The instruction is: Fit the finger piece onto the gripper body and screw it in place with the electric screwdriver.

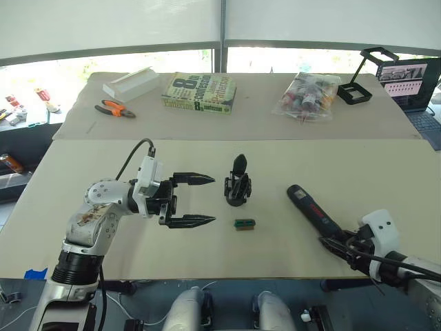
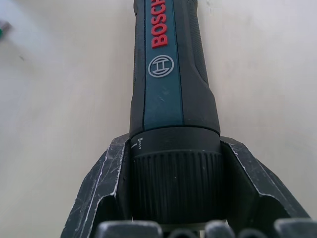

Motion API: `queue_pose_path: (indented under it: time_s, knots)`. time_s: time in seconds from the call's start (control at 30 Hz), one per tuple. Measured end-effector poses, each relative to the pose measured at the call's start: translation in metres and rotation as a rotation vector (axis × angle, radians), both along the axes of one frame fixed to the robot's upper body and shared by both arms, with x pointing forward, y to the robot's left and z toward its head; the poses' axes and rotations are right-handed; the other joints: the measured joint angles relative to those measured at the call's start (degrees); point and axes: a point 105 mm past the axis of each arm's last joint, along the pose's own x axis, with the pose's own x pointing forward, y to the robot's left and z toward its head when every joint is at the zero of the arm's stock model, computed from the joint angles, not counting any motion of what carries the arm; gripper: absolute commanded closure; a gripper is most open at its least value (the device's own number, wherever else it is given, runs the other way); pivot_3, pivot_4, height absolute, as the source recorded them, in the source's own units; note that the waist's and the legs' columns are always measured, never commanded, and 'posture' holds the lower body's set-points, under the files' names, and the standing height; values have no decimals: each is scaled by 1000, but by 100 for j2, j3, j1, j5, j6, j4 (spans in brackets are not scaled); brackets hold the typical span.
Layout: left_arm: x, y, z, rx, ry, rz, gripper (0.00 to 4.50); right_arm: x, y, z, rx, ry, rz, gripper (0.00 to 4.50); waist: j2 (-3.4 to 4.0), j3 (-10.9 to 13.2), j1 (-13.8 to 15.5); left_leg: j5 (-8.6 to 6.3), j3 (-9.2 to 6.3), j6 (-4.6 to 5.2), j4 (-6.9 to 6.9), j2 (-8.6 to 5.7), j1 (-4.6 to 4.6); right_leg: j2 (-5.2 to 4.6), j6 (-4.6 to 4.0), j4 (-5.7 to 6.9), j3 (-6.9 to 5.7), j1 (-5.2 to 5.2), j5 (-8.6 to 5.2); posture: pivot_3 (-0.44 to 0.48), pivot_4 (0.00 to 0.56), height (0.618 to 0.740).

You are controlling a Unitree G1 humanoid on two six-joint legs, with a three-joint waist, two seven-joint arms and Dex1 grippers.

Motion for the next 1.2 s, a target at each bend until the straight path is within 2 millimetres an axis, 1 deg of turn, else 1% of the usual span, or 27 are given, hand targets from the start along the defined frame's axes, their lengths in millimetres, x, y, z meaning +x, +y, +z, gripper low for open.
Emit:
queue_pose_path:
  time_s: [0.03, 0.07, 0.1, 0.2, 0.23, 0.33, 0.4, 0.47, 0.53, 0.6, 0.67, 0.73, 0.83, 0.97, 1.1, 1.2]
  knots:
    - [0, 0, 0, 1, 0, -2, 0, 0, -1, -1, -8, -1, -1, 2082, 0, 0, -4, 0, 0, 0, 0, 0, 0, 1, 0, 0, -1, 0, 0, 0, 150, 740]
    - [0, -1, 0, 2, 1, -3, 0, 0, -1, -1, -6, 2, -4, 1464, 0, 0, -4, 0, 0, 0, 0, 0, 0, 1, 0, 0, -1, 1, 0, 0, 150, 740]
    - [0, -1, 0, 2, 1, -3, 0, 1, -2, -1, -6, 3, -6, 1224, 0, 0, -3, 0, 0, 0, 0, 0, 0, 1, 0, 0, -1, 1, 0, 0, 150, 740]
    - [0, 0, -1, 5, 1, -4, 0, 2, -3, -1, -15, 10, -4, 166, -2, 0, -2, 0, 0, 1, 1, 0, 0, 0, 0, -1, -1, 2, 0, 0, 150, 740]
    - [0, 0, -1, 6, 1, -4, 0, 1, -4, 0, -26, 22, 6, 55, -2, 0, -2, 0, 0, 1, 0, 0, 0, 0, 0, -1, -1, 2, 0, 0, 150, 740]
    - [-1, 0, -1, 9, 1, -4, 0, -3, -6, 1, -54, 75, 51, 55, -2, 1, -3, 0, 0, 2, 0, 0, 0, 0, 0, -1, 0, 1, 0, 0, 150, 740]
    - [-1, 1, -1, 15, 1, -4, 0, -8, -8, 7, -86, 162, 105, 55, -4, 1, -9, -1, 0, 4, 1, 1, 0, 0, 0, -1, 0, 2, 0, 0, 150, 740]
    - [-1, 1, -1, 17, 3, -5, 0, -6, -8, 18, -96, 174, 136, 55, -10, 2, -9, -2, -4, 4, 2, 3, 0, 0, -1, -2, -2, 3, 0, 0, 150, 740]
    - [-1, 1, -1, 19, 7, -7, 0, -5, -4, 33, -120, 235, 204, 55, -10, 3, -15, -4, -4, 8, 1, 3, 0, -2, -2, -3, 1, 2, 0, 0, 150, 740]
    - [-1, 0, -2, 22, 13, -10, 0, 1, -4, 46, -161, 254, 208, 55, -18, 6, -15, -4, -6, 8, 1, 5, 0, -1, -3, -5, 0, 1, 0, 0, 150, 740]
    - [-2, -1, -3, 24, 20, -15, 0, 9, -6, 52, -230, 313, 193, 55, -21, 8, -22, -5, -5, 10, 2, 4, -2, -6, -4, -4, 2, -5, 0, 0, 150, 740]
    - [-3, -2, -4, 24, 21, -21, 0, 8, -8, 54, -294, 409, 201, 55, -22, 8, -12, -5, -6, 9, 0, 4, -17, -10, -6, -5, 2, -29, -1, 0, 150, 740]
    - [-4, -3, -6, 25, 30, -26, 0, 14, 3, 56, -262, 483, 215, 55, -30, 7, -23, -2, -3, 8, 11, 3, -52, -11, -8, -2, 4, -55, 3, 0, 150, 740]
    - [-5, -5, -8, 25, 36, -35, 0, 19, 8, 52, -286, 554, 213, 55, -32, 8, -16, -2, -1, 8, 17, 3, -58, -12, -7, -4, -1, -56, 3, 0, 150, 740]
    - [-9, -8, -11, 21, 41, -40, 0, 26, 8, 43, -305, 599, 192, 55, -32, 8, -25, -2, 0, 7, 17, 3, -57, -12, -5, -4, 0, -55, 4, 0, 150, 740]
    - [-15, -12, -13, 19, 43, -61, 0, 26, 12, 32, -310, 645, 202, 55, -32, 8, -29, -1, 1, 5, 16, 3, -58, -11, -5, -1, -2, -58, 4, 0, 150, 740]
